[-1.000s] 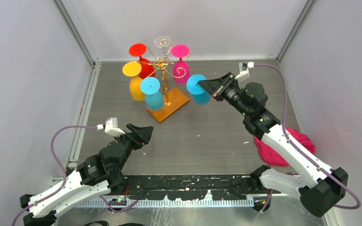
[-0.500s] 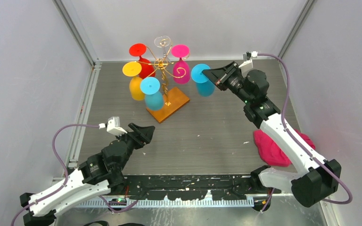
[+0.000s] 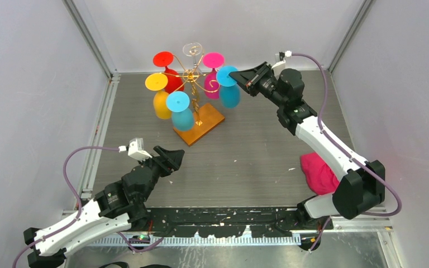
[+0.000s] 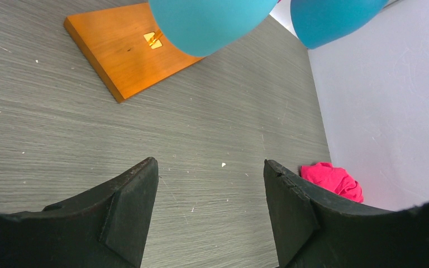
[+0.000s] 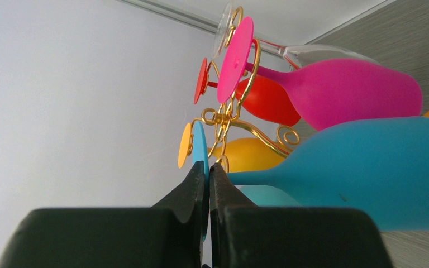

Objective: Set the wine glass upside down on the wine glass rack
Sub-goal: Turn the wine glass upside down at the wine rack.

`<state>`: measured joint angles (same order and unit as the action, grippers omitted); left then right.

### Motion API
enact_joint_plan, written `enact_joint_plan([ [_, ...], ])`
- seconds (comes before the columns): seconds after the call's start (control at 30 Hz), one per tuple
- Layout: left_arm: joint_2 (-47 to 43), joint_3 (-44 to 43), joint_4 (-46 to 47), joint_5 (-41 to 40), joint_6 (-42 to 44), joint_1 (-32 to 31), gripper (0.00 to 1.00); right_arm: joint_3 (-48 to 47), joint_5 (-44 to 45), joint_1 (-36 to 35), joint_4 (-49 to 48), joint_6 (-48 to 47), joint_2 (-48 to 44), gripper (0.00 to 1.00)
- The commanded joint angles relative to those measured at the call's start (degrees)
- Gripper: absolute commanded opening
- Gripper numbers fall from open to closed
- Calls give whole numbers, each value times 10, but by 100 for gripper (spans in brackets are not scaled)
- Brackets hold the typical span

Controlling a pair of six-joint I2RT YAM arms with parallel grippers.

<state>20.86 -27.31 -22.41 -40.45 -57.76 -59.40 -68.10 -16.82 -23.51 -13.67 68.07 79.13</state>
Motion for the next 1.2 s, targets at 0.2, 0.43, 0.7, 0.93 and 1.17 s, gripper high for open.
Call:
enact_joint_plan([
  [0.2, 10, -18, 36, -6, 17, 1, 70, -81, -24, -11, -24, 12, 40, 1],
  [0.43, 18, -22, 43, -5, 19, 1, 70, -110, -21, -34, -2, 0, 61, 1],
  [0.7, 17, -18, 44, -2, 17, 1, 70, -111, -14, -52, 10, -10, 63, 1],
  [0.93, 11, -17, 40, -1, 14, 1, 70, -117, -13, -61, 18, -15, 71, 1],
  [1.17, 10, -18, 39, -1, 12, 1, 70, -132, -13, -69, 22, -16, 87, 1],
])
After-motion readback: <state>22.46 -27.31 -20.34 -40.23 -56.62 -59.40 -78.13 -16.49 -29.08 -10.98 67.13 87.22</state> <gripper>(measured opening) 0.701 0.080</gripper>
